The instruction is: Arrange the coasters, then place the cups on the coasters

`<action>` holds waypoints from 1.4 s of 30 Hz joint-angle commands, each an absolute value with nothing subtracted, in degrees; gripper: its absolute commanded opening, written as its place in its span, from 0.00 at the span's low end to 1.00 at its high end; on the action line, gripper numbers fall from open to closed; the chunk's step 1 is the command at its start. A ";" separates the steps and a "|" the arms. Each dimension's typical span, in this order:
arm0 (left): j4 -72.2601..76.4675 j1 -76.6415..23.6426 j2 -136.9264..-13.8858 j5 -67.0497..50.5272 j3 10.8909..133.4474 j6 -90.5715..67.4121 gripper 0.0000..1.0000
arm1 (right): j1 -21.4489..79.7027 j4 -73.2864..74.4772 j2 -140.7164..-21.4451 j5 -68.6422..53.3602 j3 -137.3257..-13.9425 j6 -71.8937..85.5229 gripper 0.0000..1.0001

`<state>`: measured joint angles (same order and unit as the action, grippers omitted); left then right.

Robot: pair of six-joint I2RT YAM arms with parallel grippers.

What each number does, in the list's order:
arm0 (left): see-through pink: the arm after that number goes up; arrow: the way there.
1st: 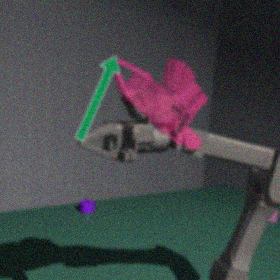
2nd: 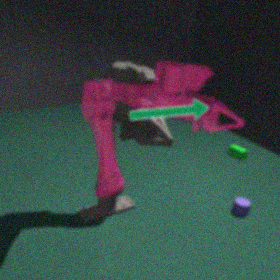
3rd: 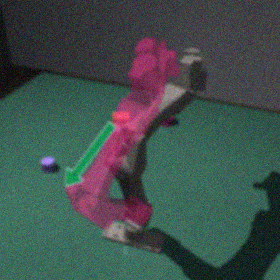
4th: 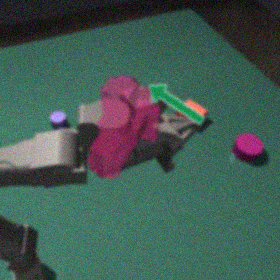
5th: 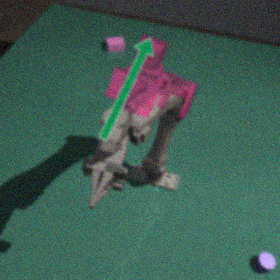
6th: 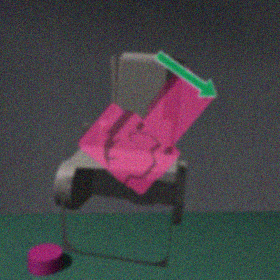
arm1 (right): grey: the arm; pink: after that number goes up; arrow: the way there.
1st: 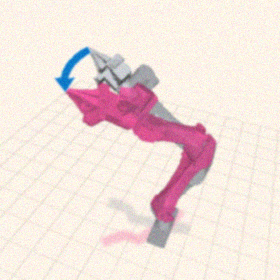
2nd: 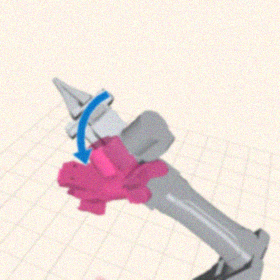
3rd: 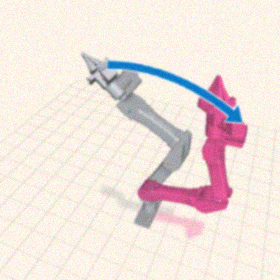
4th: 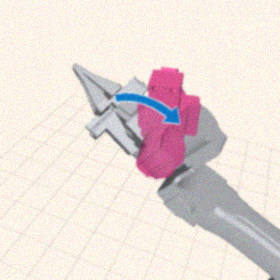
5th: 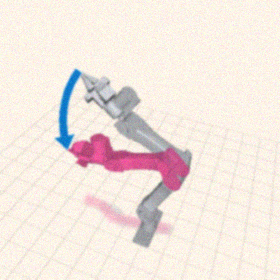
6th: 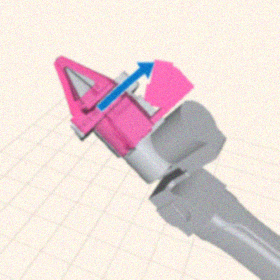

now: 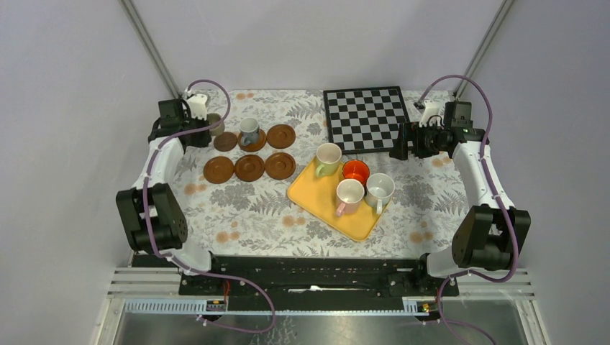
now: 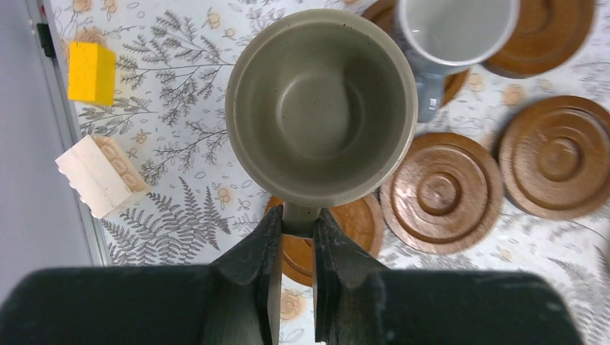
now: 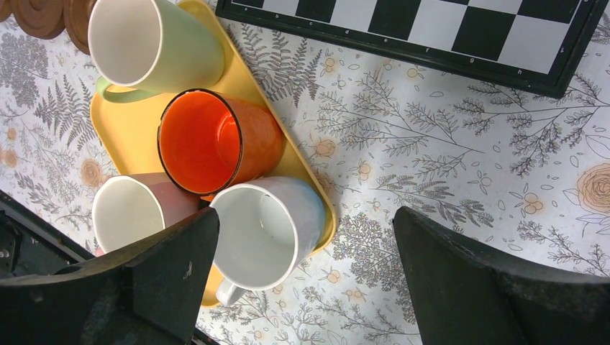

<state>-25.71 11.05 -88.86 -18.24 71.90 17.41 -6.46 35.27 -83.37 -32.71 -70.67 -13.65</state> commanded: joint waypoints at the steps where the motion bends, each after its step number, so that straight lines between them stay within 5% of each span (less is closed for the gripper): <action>1: -16.14 11.34 -92.71 -12.61 72.15 15.89 0.00 | -6.69 34.47 -81.61 -34.67 -70.45 -13.45 0.98; 17: -11.56 11.24 -106.17 -14.31 75.19 15.69 0.00 | -6.68 34.41 -82.62 -34.54 -70.41 -13.54 0.98; 42: -6.33 10.13 -110.74 -13.93 74.77 15.75 0.00 | -6.68 34.46 -83.41 -34.21 -70.48 -13.62 0.98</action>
<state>-10.28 10.44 -110.00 -13.39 72.29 16.23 -6.50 35.27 -83.42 -32.69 -70.50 -13.65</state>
